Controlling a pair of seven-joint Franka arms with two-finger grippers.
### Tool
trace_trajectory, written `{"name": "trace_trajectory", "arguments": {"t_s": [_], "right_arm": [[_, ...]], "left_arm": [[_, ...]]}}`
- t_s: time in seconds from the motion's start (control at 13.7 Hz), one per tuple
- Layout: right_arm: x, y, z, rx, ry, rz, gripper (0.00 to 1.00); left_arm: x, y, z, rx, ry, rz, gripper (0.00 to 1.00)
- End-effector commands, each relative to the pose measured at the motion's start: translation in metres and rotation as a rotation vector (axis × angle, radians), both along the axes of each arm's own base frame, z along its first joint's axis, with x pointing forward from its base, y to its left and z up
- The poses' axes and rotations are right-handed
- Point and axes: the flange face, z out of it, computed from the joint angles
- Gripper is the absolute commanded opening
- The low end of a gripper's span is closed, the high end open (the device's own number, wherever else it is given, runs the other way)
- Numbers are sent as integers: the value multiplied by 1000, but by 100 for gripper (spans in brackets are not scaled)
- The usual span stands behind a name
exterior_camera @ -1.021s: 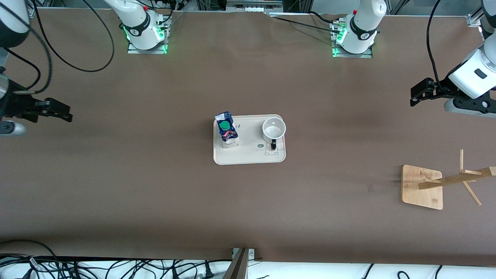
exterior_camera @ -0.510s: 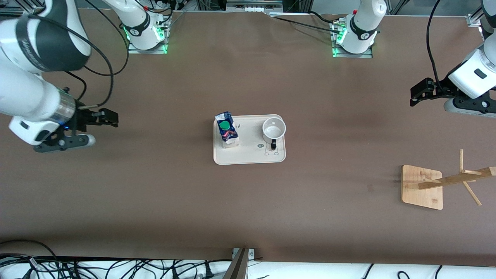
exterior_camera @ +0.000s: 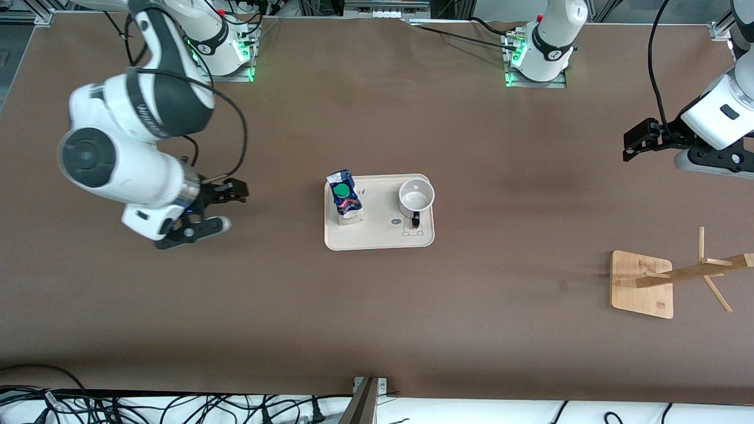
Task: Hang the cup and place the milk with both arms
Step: 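Lower the right gripper around the blue milk carton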
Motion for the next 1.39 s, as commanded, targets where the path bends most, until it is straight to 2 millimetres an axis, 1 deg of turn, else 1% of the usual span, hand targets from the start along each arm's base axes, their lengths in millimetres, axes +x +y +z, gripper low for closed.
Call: {"name": "trace_trajectory", "arguments": {"t_s": [0.0,0.07,0.22,0.36,0.44,0.51,0.66,0.8,1.02,1.09,1.17,1.31], "right_arm": [[-13,44,-1,18,-17,59,100],[-17,59,-7,20,-17,78,100],[-25,88,-11,30,-39,115,100],[-27,97,-20,41,-34,121,100],[-26,102,-20,78,-35,109,100],[-26,108,-24,114,-28,95,100],[-23,112,-33,129,-25,36,100],[-23,122,-40,127,-34,-33,100],[-31,146,-48,126,-46,-88,100],[-35,155,-47,130,-53,-88,100],[-40,163,-47,132,-55,-67,100],[-55,187,-49,130,-49,-23,100]], "left_arm": [[-3,-1,2,25,9,-16,100],[-3,-2,2,25,9,-17,100],[-3,-2,2,26,10,-17,100],[-3,-2,2,24,11,-17,100],[-3,-2,2,24,11,-17,100],[-3,-2,2,24,11,-17,100],[-3,-2,2,24,11,-17,100],[-3,-2,2,24,11,-17,100],[-3,-2,2,24,11,-17,100],[-3,-2,2,24,11,-17,100],[-3,-2,2,26,12,-17,100],[-3,-2,2,24,11,-17,100]]}}
